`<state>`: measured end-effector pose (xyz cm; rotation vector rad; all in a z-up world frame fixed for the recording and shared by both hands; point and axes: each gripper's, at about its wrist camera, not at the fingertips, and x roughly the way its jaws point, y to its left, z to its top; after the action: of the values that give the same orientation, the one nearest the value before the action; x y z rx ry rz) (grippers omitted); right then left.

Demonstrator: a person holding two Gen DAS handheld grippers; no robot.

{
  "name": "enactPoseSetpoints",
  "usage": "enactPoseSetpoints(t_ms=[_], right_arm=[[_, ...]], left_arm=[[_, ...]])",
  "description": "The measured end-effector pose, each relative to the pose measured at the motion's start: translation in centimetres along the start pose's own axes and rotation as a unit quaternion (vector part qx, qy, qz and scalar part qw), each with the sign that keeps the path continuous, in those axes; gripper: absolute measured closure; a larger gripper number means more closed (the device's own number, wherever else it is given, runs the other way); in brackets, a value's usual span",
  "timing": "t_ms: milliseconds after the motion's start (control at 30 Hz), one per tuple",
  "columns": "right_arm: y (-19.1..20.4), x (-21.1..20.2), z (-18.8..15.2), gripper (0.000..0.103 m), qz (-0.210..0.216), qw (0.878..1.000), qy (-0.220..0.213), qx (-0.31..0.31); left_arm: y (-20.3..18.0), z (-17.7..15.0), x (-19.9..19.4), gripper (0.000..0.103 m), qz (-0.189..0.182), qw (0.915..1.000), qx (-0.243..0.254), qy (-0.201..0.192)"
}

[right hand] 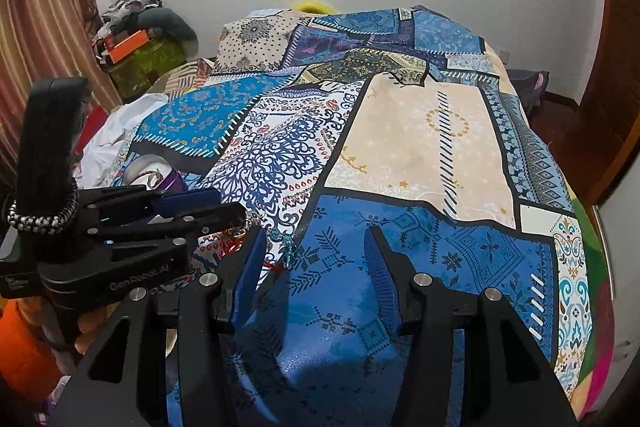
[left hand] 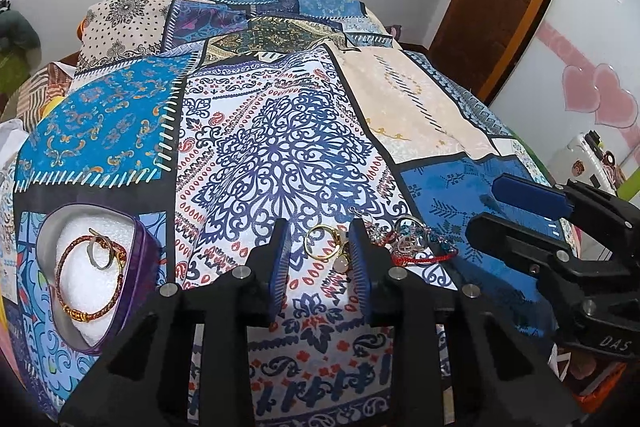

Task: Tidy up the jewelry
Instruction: 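Grasp a gold ring with the left tool while the right tool grasps a silver charm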

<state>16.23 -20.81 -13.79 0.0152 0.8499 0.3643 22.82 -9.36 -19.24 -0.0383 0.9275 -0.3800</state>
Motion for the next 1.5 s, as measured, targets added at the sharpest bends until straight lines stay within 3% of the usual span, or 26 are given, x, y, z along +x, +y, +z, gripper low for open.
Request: enactPoseSetpoints(t_ms=[367,633,967,1500], right_arm=[[1.9,0.4,0.0,0.059,0.02,1.0,-0.001,-0.019],[2.6,1.7,0.1,0.087,0.044,0.999,0.014,-0.023],[2.3,3.3,-0.3,0.089,0.05,0.998,0.041,-0.008],[2.5,0.0,1.0,0.09,0.047,0.999,-0.008,0.002]], left_arm=[[0.5,-0.4,-1.6,0.083,0.006,0.9998,-0.002,-0.02],[1.4,-0.8,-4.1,0.083,0.01,0.9991,-0.008,-0.04],[1.3,-1.4,-4.7,0.083,0.014,0.9988,-0.009,-0.046],[0.8,-1.6,-7.6,0.083,0.018,0.9971,-0.004,-0.073]])
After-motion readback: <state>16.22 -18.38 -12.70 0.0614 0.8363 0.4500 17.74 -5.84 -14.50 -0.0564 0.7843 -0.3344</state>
